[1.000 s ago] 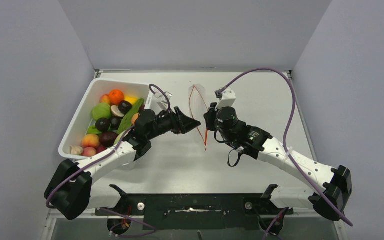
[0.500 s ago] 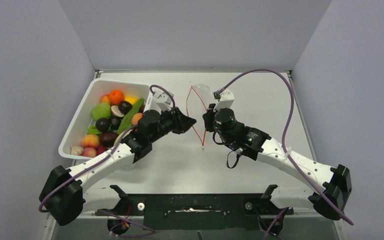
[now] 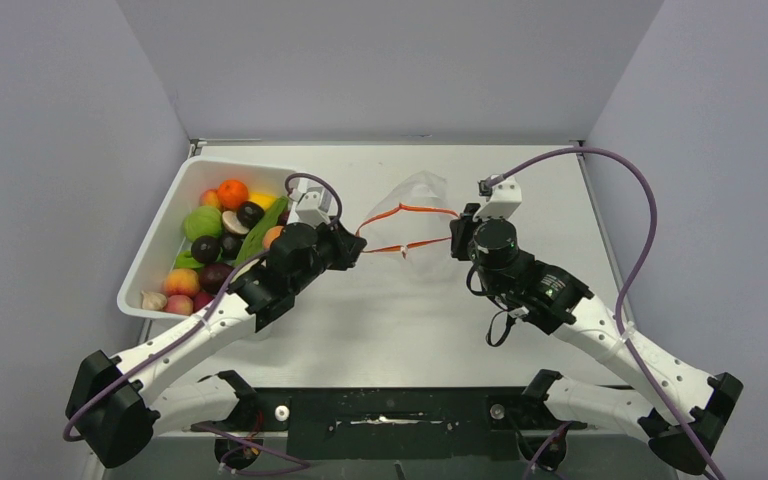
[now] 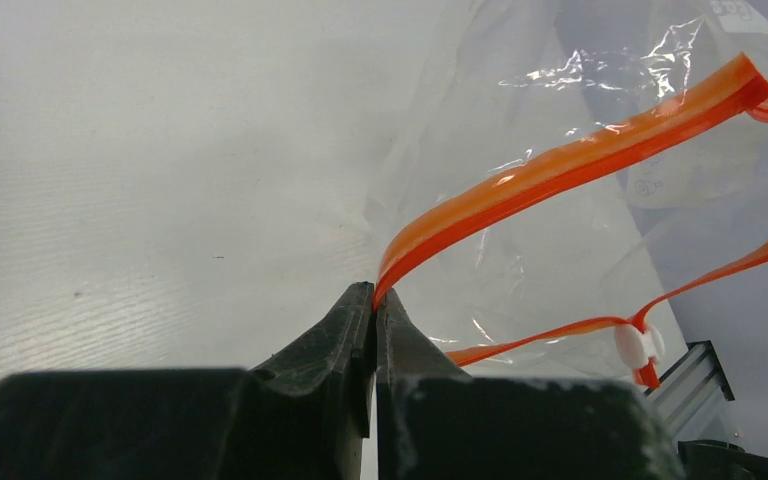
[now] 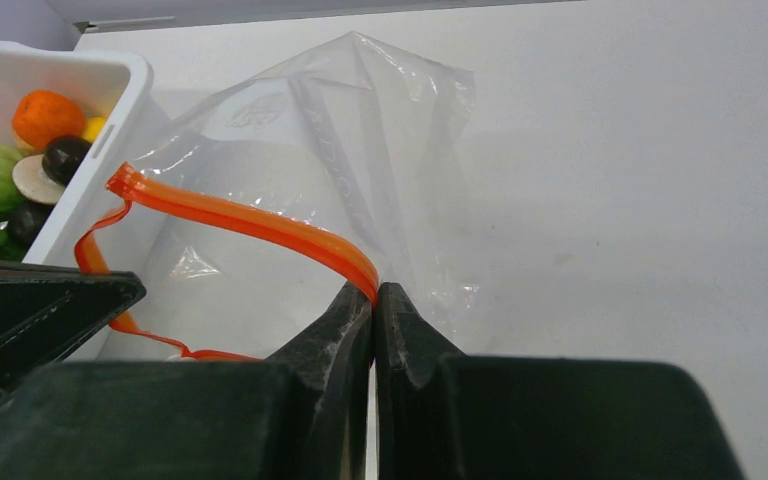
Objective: Place the food in the zip-top bag and seal the zipper
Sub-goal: Open the zipper of the food storage bag at the center of the board.
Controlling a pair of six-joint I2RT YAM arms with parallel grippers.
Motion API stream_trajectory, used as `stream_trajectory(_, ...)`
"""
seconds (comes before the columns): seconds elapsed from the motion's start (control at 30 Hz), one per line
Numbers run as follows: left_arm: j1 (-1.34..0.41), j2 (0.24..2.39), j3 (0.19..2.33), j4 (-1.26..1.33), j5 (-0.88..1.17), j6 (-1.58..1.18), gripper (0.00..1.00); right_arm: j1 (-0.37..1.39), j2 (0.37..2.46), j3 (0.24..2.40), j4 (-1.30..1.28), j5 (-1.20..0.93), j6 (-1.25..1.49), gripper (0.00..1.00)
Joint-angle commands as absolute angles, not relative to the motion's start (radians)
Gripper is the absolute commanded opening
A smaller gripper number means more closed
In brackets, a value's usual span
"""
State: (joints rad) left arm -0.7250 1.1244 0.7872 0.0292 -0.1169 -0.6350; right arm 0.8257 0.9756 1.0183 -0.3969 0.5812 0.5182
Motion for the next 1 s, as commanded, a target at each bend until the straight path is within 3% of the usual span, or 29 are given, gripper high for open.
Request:
stream_trajectory(0.0,-0.715,1.147,0.839,0.043,-0.041,-0.609,0.07,0.825,0.971,1.002,-0.351,0.542,0.491,0.0)
stream_trajectory(0.1,-0.716,1.136,0.825,0.077,-0.018,-0.607,0.24,0.834,0.983,1.006,-0.365,0.54,0.495,0.0)
stream_trajectory(0.17,-0.715,1.117,0.811,0.112,0.005,-0.603,0.42,0.834,0.987,1.006,-0.372,0.537,0.495,0.0)
stream_trajectory(0.4,-0.713,1.05,0.82,0.087,-0.031,-0.544,0.69,0.832,0.99,0.998,-0.383,0.537,0.503,0.0)
stream_trajectory(0.77,-0.678,1.005,0.956,-0.19,-0.267,-0.441,0.75,0.832,0.996,0.994,-0.393,0.531,0.508,0.0)
stream_trajectory(0.97,-0.526,1.011,1.025,-0.375,-0.315,-0.43,0.73,0.833,0.98,0.979,-0.374,0.515,0.506,0.0)
